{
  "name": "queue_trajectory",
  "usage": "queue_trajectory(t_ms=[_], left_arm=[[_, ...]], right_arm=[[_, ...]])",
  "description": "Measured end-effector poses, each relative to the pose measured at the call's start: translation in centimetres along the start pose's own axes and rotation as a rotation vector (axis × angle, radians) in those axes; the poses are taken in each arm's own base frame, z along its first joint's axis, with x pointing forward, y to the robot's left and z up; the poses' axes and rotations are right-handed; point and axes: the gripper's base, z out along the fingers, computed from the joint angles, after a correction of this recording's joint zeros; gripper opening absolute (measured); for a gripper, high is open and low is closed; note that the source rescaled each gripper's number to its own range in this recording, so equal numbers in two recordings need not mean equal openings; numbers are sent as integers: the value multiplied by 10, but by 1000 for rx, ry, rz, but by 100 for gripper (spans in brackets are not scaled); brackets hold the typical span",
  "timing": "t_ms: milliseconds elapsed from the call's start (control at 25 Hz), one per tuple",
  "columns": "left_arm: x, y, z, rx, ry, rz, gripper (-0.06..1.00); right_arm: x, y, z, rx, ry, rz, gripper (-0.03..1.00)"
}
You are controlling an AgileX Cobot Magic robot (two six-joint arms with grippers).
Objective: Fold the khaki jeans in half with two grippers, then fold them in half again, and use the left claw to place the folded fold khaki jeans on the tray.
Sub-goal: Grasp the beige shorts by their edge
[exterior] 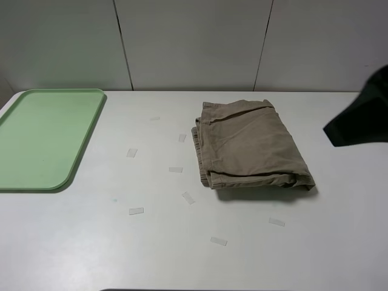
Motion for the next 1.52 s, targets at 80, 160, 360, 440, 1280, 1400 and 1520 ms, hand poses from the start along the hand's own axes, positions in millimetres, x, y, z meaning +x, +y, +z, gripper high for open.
queue_trajectory(t_ms=[80,160,360,440,1280,1400,1520], left_arm=[[0,0,0,0,0,0,98],[0,0,0,0,0,0,98],[0,0,0,0,0,0,98],[0,0,0,0,0,0,98],[0,0,0,0,-1,0,98],[0,0,0,0,-1,0,98],[0,0,0,0,-1,0,98]], right_arm=[[16,-1,-8,-2,-29,1,100],[33,-3,-13,-4,-52,1,100],[73,-6,-18,-8,-100,0,100],[88,-8,-17,-9,-117,0,100],[179,-14,-8,390,-542,403,100],[183,-12,-8,453,-579,433,100],[183,-12,-8,492,-578,443,100]])
